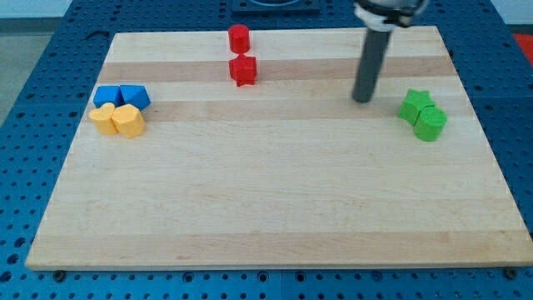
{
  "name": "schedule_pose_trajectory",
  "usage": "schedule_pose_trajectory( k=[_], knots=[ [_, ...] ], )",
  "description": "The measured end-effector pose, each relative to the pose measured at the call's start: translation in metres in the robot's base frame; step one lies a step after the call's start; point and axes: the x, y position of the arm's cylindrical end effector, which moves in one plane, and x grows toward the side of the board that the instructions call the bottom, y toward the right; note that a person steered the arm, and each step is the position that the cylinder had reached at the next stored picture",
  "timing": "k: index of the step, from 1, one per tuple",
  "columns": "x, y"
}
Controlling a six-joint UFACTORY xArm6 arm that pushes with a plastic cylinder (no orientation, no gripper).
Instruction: Push the blue cube along with blue triangle slightly right
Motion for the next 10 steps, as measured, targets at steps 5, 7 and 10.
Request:
schedule_pose_trajectory(
  k=[5,7,10],
  knots=[
    [-0.025,-0.225],
    [-0.052,-0.356],
    [-0.023,-0.414]
  ],
)
